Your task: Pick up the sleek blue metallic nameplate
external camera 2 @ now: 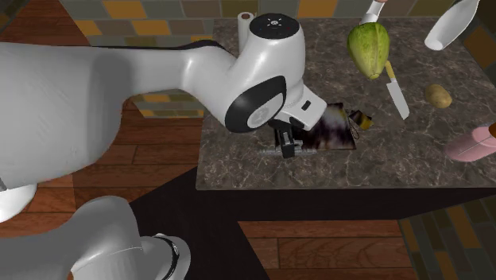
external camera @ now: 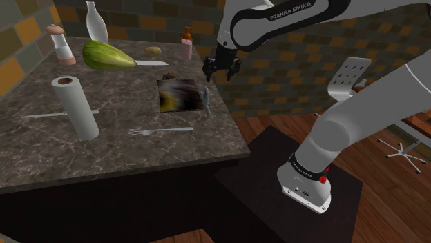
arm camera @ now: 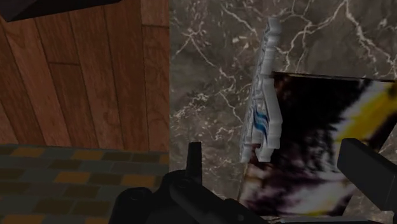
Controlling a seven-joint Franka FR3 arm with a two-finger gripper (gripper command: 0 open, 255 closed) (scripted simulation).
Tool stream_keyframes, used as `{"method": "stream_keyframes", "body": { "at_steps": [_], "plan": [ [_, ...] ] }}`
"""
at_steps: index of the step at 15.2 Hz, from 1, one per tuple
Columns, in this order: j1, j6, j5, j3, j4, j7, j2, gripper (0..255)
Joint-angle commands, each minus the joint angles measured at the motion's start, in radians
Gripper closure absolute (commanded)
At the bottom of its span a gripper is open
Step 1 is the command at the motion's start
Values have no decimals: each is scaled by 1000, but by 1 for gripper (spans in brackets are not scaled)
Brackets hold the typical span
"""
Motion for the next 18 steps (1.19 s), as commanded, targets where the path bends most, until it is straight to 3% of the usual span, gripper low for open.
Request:
{"method": "stream_keyframes", "body": {
  "at_steps": [1, 4, 13, 14, 18],
  "plan": [
    [-19, 63, -29, 36, 10, 83, 72, 0],
    [-52, 132, -98, 81, 52, 207, 190, 0],
    [-64, 239, -151, 92, 9, 255, 261, 0],
    [-64, 239, -150, 93, 9, 256, 260, 255],
    [-64, 239, -151, 93, 9, 256, 261, 255]
  ]
}}
